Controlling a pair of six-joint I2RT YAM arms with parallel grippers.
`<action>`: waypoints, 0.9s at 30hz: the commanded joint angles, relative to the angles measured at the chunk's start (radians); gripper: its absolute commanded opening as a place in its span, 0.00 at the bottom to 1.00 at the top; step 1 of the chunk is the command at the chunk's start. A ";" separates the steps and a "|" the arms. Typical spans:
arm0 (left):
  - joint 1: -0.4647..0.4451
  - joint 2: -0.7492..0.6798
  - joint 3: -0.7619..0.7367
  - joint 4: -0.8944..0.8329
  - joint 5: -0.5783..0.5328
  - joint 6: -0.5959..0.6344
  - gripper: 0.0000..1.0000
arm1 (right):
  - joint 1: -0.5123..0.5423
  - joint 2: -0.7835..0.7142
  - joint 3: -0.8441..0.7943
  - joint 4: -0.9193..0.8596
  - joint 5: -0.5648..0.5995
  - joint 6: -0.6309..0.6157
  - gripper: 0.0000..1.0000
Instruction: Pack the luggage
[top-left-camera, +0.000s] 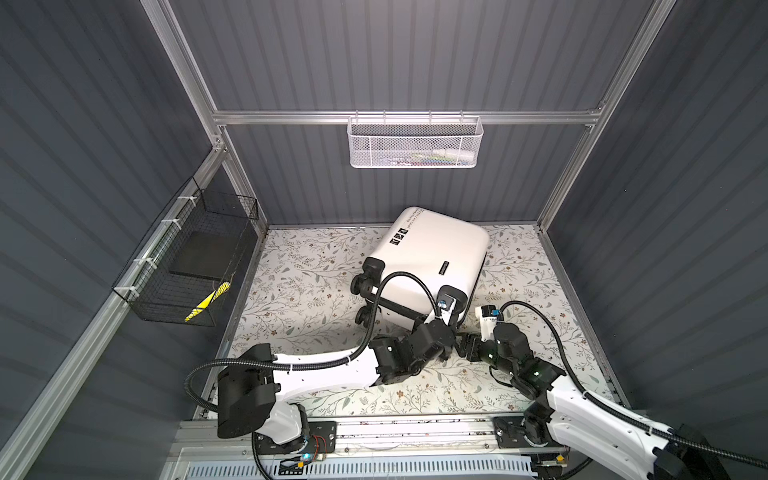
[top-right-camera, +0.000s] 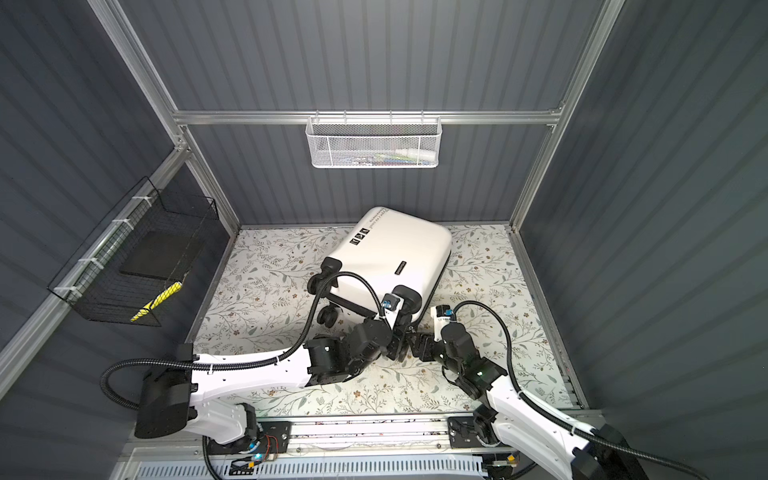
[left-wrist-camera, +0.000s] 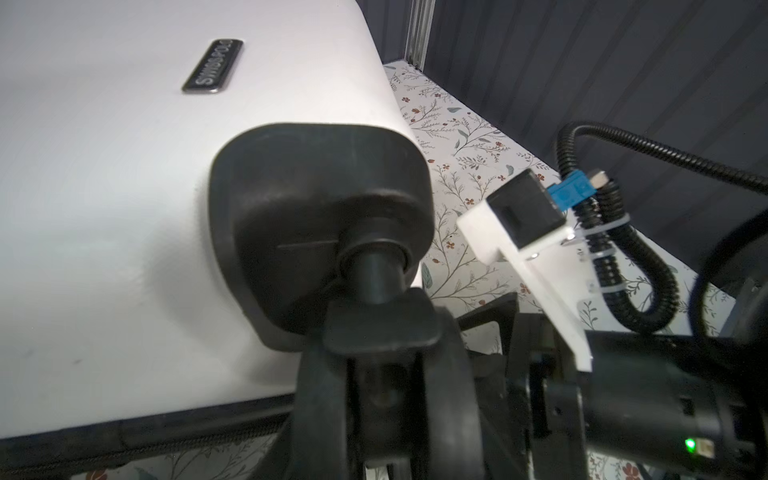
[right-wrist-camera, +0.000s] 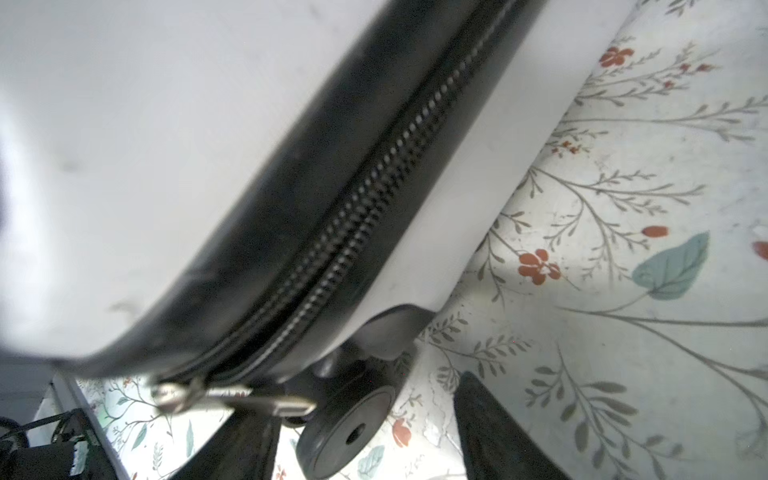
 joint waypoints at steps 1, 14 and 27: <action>0.030 -0.022 0.042 0.195 -0.031 0.015 0.00 | -0.005 -0.066 -0.039 -0.020 -0.026 0.022 0.67; 0.035 0.019 0.074 0.189 -0.007 0.016 0.00 | -0.004 -0.154 -0.037 -0.032 -0.026 -0.021 0.57; 0.036 0.030 0.082 0.188 -0.004 0.015 0.00 | 0.011 0.004 0.031 0.108 -0.047 -0.014 0.49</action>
